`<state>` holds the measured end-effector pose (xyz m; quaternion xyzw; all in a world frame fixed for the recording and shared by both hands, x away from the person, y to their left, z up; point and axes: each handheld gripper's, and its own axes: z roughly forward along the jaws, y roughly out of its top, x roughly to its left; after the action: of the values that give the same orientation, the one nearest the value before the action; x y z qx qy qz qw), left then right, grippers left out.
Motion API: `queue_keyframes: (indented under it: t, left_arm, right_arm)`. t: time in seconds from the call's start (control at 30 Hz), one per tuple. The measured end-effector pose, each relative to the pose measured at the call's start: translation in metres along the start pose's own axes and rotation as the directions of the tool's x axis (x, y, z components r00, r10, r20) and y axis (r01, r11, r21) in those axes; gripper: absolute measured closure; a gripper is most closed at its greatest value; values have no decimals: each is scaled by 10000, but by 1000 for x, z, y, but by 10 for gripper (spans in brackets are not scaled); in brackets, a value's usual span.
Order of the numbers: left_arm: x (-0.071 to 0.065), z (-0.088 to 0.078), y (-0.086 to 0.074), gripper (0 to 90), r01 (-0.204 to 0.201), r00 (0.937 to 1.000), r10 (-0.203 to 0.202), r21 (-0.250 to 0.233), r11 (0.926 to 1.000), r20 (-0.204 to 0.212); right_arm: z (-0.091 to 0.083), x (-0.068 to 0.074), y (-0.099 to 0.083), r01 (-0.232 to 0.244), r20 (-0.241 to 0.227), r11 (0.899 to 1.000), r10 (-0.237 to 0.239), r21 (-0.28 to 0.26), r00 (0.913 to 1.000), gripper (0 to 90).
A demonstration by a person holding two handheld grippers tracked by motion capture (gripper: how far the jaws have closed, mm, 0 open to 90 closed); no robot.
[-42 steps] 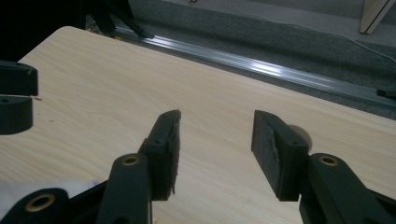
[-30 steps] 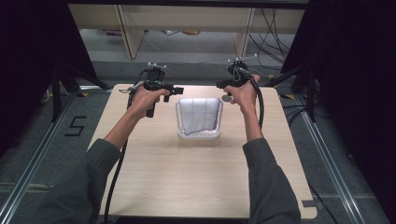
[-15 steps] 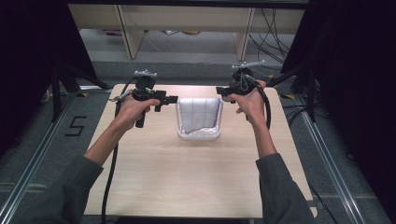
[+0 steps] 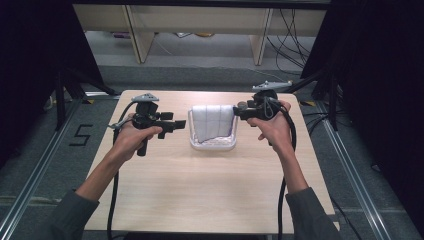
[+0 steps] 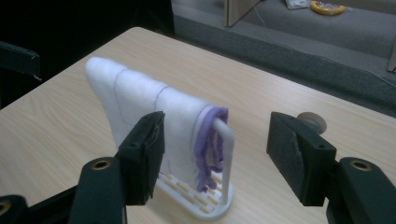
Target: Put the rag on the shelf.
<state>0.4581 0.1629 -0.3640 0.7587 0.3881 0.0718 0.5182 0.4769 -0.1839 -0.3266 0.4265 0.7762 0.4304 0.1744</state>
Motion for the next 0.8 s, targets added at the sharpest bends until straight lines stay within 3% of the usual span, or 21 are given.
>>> queue_keyframes:
  t: [0.27, 0.53, 0.8]
  left_arm:
    - [-8, -6, -25, 279, -329, 9994, 329, 62, 9994, -67]
    - [-13, -7, -46, 257, -352, 9993, 349, 201, 9992, 143]
    - [-15, -8, -57, 251, -415, 9990, 412, 156, 9990, 191]
  right_arm:
    - [-11, 9, -20, 45, -125, 9998, -47, -191, 9999, 373]
    - [-13, 13, -41, 146, -452, 9995, -158, -262, 9989, 370]
    - [-18, 16, -51, 162, -353, 9995, -172, -272, 9992, 368]
